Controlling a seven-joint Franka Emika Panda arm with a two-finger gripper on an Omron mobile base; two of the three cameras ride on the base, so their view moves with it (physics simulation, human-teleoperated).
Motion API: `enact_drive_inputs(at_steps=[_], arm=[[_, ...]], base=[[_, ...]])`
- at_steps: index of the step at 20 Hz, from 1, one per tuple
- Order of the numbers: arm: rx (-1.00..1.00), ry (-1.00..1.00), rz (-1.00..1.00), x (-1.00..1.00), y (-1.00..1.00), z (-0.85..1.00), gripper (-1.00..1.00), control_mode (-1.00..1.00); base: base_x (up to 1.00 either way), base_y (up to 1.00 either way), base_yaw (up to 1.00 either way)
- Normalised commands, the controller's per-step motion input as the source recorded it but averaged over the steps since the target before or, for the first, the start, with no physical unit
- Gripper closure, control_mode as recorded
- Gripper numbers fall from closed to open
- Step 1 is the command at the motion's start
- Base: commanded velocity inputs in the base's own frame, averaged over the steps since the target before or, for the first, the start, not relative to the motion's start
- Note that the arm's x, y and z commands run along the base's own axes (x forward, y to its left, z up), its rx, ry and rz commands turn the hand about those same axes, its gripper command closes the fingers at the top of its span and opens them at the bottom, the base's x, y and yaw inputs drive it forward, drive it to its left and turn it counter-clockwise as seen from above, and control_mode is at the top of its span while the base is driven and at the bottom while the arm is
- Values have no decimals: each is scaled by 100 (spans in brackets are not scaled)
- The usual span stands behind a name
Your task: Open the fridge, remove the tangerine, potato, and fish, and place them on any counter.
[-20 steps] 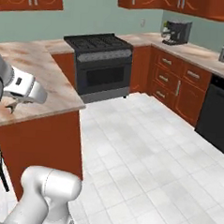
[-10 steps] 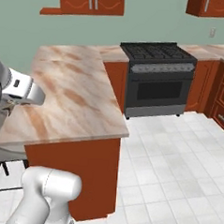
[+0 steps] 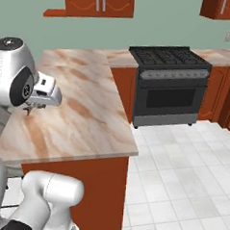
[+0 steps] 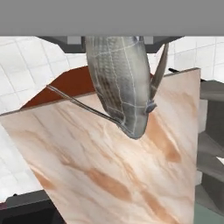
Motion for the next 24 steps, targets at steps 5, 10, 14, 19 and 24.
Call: enact_drive_inputs(at_steps=[5, 10, 14, 19, 24], arm=[[0, 24, 6, 100, 0, -100, 100, -100], [-6, 1, 0, 100, 3, -100, 100, -100], [-11, -2, 0, 100, 14, -100, 100, -100], [-4, -7, 0, 97, 5, -76, 100, -100], [0, 0, 0, 97, 0, -42, 100, -100]], base=[[0, 0, 0], [0, 0, 0], [0, 0, 0], [0, 0, 0], [0, 0, 0]])
